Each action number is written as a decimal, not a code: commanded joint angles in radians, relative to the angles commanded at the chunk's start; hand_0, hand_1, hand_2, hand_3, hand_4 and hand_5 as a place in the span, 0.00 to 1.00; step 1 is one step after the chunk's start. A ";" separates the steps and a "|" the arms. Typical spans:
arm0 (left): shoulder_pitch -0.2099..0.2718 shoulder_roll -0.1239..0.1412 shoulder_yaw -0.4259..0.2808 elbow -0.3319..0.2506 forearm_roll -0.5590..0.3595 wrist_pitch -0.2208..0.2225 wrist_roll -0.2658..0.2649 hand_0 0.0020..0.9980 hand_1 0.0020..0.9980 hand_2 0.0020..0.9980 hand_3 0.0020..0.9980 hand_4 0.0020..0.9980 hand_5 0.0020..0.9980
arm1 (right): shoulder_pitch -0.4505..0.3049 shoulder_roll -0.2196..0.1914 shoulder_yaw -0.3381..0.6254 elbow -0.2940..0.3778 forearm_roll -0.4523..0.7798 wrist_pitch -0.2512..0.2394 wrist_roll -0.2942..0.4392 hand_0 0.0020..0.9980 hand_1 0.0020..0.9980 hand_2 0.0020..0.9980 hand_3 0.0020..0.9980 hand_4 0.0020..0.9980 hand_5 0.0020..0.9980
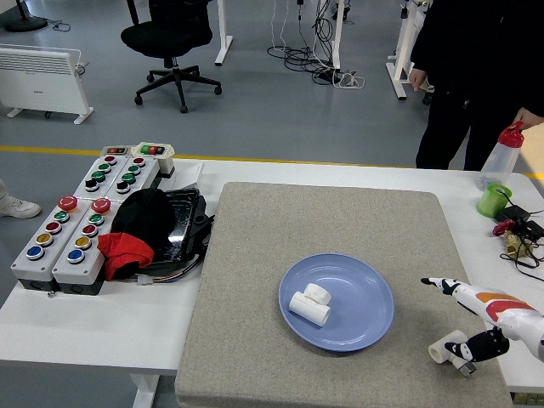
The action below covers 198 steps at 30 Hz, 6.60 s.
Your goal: Pick pipe place plate twice
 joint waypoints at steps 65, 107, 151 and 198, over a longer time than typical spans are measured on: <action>-0.001 -0.004 -0.005 -0.002 0.013 -0.001 0.010 0.73 0.78 0.74 0.70 0.45 1.00 | 0.195 0.100 -0.175 -0.118 -0.037 -0.106 -0.059 0.41 0.49 0.58 0.75 0.57 0.13; -0.004 -0.004 -0.002 -0.003 0.010 0.000 0.011 0.73 0.78 0.74 0.70 0.45 1.00 | 0.433 0.300 -0.418 -0.383 -0.084 -0.191 0.113 0.95 0.93 1.00 1.00 0.81 0.29; 0.009 -0.003 -0.019 -0.001 0.053 -0.005 0.020 0.73 0.78 0.74 0.70 0.45 1.00 | -0.052 0.361 0.339 -0.349 0.960 -0.523 0.399 0.78 0.76 0.82 0.81 0.57 0.56; -0.008 -0.001 -0.011 0.000 0.040 -0.008 0.015 0.73 0.77 0.74 0.70 0.45 1.00 | -0.100 0.383 0.406 -0.389 1.195 -0.479 0.369 0.77 0.74 0.78 0.76 0.54 0.67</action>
